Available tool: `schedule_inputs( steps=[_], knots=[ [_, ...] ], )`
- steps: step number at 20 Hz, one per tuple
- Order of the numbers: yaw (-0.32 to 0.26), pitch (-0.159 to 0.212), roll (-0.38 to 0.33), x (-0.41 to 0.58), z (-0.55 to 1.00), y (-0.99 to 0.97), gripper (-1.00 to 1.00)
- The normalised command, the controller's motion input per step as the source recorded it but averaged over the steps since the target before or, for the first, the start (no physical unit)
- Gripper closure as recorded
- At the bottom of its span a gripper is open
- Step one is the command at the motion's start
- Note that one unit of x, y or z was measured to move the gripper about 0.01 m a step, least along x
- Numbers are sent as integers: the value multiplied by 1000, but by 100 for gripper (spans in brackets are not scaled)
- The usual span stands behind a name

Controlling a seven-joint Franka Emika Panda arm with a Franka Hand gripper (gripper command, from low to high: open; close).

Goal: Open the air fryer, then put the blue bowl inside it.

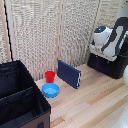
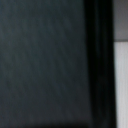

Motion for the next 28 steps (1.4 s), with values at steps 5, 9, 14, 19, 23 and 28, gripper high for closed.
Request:
schedule_inputs(
  steps=[5, 9, 14, 19, 23, 28],
  knots=[
    [-63, 13, 0, 33, -18, 77, 100],
    [-165, 128, 58, 0, 130, 9, 100],
    [-150, 180, 145, -55, 259, 42, 100],
    [-112, 150, 248, -132, 93, 202, 100],
    [-42, 3, 182, -419, 539, 460, 100],
    [0, -53, 47, -513, 915, 685, 100]
  ],
)
